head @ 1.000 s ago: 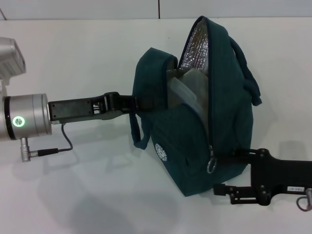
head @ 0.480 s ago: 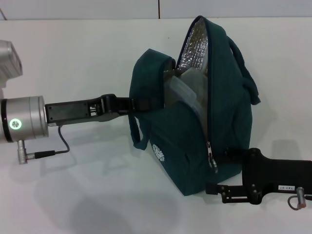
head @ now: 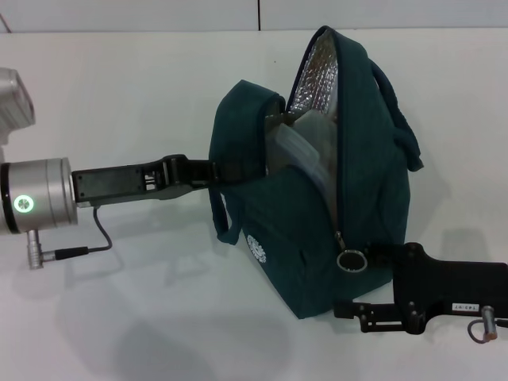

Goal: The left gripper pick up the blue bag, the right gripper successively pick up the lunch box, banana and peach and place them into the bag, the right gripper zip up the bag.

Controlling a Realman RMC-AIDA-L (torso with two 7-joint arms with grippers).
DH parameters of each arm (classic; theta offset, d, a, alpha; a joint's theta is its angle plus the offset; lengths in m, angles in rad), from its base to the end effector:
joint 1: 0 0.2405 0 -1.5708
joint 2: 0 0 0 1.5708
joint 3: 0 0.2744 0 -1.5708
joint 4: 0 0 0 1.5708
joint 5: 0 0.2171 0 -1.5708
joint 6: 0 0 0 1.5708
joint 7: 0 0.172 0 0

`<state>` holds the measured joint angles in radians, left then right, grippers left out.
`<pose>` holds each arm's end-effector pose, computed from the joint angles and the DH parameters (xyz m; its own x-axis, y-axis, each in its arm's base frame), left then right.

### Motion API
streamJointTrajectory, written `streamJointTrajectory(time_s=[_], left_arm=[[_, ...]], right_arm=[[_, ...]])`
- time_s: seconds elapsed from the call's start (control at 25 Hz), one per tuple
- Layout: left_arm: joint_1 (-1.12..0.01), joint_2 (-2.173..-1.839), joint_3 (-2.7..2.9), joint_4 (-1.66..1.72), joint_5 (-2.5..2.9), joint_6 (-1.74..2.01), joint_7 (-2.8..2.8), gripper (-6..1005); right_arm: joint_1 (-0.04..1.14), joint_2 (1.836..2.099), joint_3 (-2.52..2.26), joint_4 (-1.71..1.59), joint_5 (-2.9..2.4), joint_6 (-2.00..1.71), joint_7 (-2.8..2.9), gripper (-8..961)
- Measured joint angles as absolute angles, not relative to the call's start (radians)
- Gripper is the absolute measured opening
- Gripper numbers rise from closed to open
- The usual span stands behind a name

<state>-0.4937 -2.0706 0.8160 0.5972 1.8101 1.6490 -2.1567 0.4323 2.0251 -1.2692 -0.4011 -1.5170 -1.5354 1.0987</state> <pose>-0.2501 0.3311 -0.0405 0.2008 0.8814 0.4277 0.8134 -0.3933 0.4287 0.2750 0.2836 -0.0902 0.7898 -0.3004 -0.5348 -0.3375 -0.9408 0.0302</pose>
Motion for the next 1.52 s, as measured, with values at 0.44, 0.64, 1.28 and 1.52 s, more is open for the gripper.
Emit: streamJointTrajectory(time_s=[0.44, 0.64, 1.28, 1.52], left_arm=[[-0.489, -2.07, 0.816, 0.6, 1.81, 1.65, -2.157, 44], [-0.488, -2.069, 0.816, 0.6, 1.81, 1.65, -2.157, 44], [-0.488, -2.069, 0.816, 0.6, 1.81, 1.652, -2.157, 44], [-0.488, -2.069, 0.816, 0.6, 1.81, 1.652, -2.157, 44]], right_arm=[[0.407, 2.02, -1.261, -0.425, -1.489, -1.52, 1.097, 633], [0.406, 2.02, -1.259, -0.425, -1.487, -1.52, 1.097, 498], [0.377, 2.02, -1.258, -0.427, -1.446, -1.515, 1.053, 165], [0.377, 2.018, -1.258, -0.428, -1.45, -1.498, 1.052, 36]])
